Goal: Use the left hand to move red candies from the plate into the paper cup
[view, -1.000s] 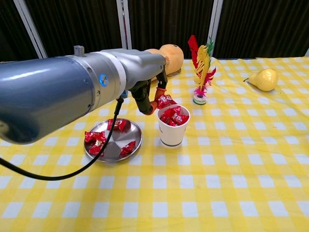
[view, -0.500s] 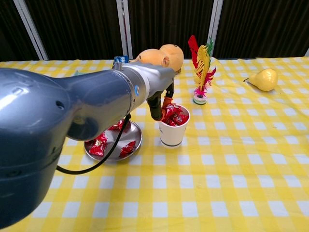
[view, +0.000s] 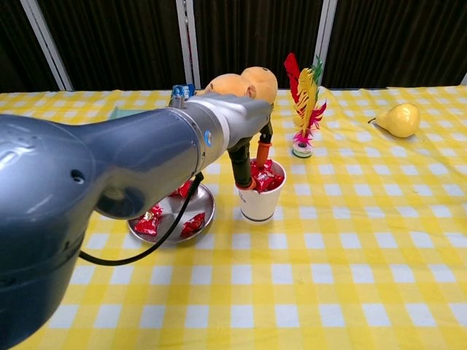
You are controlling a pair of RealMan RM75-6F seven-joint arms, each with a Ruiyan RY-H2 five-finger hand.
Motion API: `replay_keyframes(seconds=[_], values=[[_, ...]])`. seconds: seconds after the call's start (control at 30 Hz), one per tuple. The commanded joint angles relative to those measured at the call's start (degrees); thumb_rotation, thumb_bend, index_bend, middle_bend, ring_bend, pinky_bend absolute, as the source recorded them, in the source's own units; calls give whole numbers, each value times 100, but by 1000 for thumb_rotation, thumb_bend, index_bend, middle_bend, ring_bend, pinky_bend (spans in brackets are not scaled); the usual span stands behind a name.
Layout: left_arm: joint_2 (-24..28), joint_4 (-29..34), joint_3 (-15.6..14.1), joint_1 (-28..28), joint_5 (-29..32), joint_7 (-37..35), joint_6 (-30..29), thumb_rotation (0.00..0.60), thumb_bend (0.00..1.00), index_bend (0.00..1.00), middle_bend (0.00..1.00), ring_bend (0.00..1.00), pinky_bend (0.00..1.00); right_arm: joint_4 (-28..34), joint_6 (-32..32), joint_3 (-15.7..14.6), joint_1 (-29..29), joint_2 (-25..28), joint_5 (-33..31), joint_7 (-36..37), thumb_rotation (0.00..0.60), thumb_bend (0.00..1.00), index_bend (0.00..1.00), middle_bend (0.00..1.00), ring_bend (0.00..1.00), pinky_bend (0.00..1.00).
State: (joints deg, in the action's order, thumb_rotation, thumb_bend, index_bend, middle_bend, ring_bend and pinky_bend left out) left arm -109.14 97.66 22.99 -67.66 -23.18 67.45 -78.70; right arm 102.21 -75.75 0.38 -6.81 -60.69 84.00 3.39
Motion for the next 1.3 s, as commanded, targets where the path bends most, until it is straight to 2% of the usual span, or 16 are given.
replay_keyframes(seconds=[0.03, 0.3, 0.4, 0.5, 0.57, 0.63, 0.7, 0.8, 0.9, 0.93, 1.0, 1.13, 1.23, 1.3], values=[[93, 141, -23, 60, -237, -197, -39, 600, 313, 433, 1000, 1000, 1000, 2, -6, 2, 2, 1, -2, 1, 600, 342, 0, 0, 0, 0], [336, 513, -81, 201, -601, -478, -162, 600, 313, 414, 1000, 998, 1000, 1, -31, -5, 15, -1, 13, -22, 600, 341, 0, 0, 0, 0], [475, 744, -108, 303, -831, -627, -286, 600, 312, 398, 972, 964, 998, -9, -34, -2, 15, -2, 12, -20, 600, 341, 0, 0, 0, 0], [687, 1083, -233, 499, -1258, -832, -544, 600, 310, 357, 857, 869, 953, -22, -30, -4, 15, 2, 13, -13, 600, 341, 0, 0, 0, 0], [919, 1423, -437, 732, -1669, -993, -817, 600, 307, 322, 750, 794, 901, -35, -40, -3, 16, 1, 23, -9, 600, 342, 0, 0, 0, 0], [1203, 1780, -723, 1025, -2102, -1146, -1140, 600, 306, 304, 665, 733, 840, -53, -71, -1, 19, -7, 61, -11, 600, 341, 0, 0, 0, 0], [1668, 2234, -1282, 1498, -2792, -1410, -1548, 600, 305, 267, 564, 643, 740, -105, -130, -6, 26, -38, 141, -52, 600, 341, 0, 0, 0, 0], [2313, 2564, -2134, 2161, -3659, -1827, -2010, 600, 289, 141, 368, 457, 575, -175, -204, -11, 39, -96, 220, -155, 600, 342, 0, 0, 0, 0], [3061, 2521, -3101, 2833, -4478, -2276, -2352, 600, 250, 44, 193, 288, 432, -261, -314, -12, 59, -168, 321, -304, 600, 341, 0, 0, 0, 0], [3207, 2466, -3282, 2972, -4633, -2416, -2411, 600, 231, 17, 126, 217, 378, -280, -341, -11, 64, -186, 341, -328, 600, 341, 0, 0, 0, 0], [3592, 2234, -3739, 3379, -4975, -2904, -2558, 600, 205, 1, 57, 142, 315, -364, -449, 0, 86, -242, 415, -471, 600, 341, 0, 0, 0, 0], [4043, 1709, -4279, 3973, -5432, -3723, -2733, 600, 185, 0, 0, 14, 172, -530, -721, 21, 141, -380, 613, -764, 600, 341, 0, 0, 0, 0], [4160, 1108, -4474, 4391, -5751, -4145, -2919, 600, 170, 0, 0, 0, 49, -679, -900, 19, 173, -508, 789, -927, 600, 341, 0, 0, 0, 0], [4155, 725, -4514, 4626, -5902, -4363, -3017, 600, 166, 0, 0, 0, 22, -764, -961, 7, 192, -565, 853, -1015, 600, 341, 0, 0, 0, 0]])
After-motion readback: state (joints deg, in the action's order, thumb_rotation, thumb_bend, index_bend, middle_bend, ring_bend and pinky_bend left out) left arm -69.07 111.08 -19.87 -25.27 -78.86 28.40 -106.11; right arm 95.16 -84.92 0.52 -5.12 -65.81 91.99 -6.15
